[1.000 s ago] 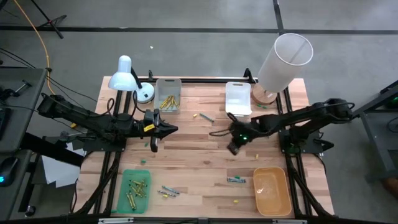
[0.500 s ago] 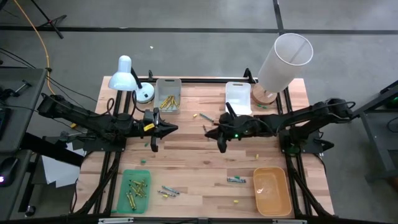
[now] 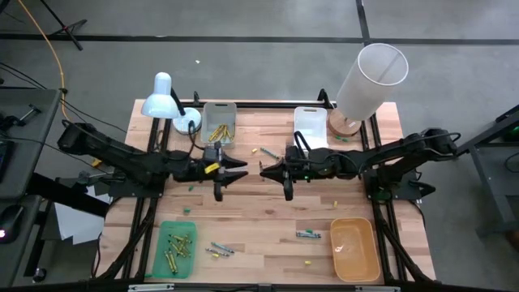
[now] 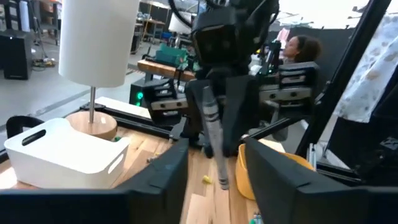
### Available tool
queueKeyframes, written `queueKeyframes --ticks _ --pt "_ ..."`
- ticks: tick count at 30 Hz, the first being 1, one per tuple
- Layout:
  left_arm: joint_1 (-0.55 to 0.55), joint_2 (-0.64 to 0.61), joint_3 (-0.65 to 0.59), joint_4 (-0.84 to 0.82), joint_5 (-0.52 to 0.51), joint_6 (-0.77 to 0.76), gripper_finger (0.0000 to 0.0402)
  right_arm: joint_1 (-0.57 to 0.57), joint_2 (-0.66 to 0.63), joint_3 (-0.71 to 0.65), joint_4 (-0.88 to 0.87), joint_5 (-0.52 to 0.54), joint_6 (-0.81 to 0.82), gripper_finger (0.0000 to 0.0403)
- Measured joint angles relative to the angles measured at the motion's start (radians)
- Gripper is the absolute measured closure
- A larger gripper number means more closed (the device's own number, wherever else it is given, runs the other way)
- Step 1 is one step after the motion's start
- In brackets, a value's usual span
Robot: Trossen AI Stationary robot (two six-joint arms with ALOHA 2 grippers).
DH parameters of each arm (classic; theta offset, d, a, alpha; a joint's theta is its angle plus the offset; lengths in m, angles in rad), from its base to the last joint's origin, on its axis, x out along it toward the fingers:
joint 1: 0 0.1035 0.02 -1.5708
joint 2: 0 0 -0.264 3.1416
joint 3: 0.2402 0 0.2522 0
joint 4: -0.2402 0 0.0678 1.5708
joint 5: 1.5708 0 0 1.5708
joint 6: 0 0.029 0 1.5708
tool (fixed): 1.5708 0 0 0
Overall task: Sort crayons
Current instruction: Put the gray crayon into the white bin
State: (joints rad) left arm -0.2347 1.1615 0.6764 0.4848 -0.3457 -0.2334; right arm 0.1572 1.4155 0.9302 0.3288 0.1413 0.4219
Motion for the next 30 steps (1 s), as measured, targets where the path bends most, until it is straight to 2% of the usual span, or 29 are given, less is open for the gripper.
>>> queueKeyframes --ticks 5,7,14,20,23,25,30 --pt "0.027 0.067 0.063 0.0 0.007 -0.049 0.0203 0.012 0.0 0.0 0.026 0.001 -0.059 0.0403" --pt "0.044 0.09 0.087 0.005 0.05 -0.082 0.0193 0.016 0.0 0.0 0.024 0.001 -0.077 0.0403" --pt "0.079 0.182 0.146 0.046 0.169 -0.131 0.0192 0.016 0.0 0.0 0.028 0.002 -0.091 0.0403" --pt "0.079 0.208 0.16 0.045 0.198 -0.129 0.0192 0.016 0.0 0.0 0.024 0.005 -0.117 0.0403" --pt "0.079 0.2 0.16 0.041 0.196 -0.129 0.0208 0.016 0.0 0.0 0.02 0.005 -0.117 0.0403" --pt "0.079 0.194 0.161 0.055 0.187 -0.122 0.0234 0.016 -0.001 0.0 0.02 0.005 -0.12 0.0403" --pt "0.079 0.185 0.161 0.038 0.18 -0.094 0.0338 0.015 -0.001 0.0 0.029 0.005 -0.135 0.0403"
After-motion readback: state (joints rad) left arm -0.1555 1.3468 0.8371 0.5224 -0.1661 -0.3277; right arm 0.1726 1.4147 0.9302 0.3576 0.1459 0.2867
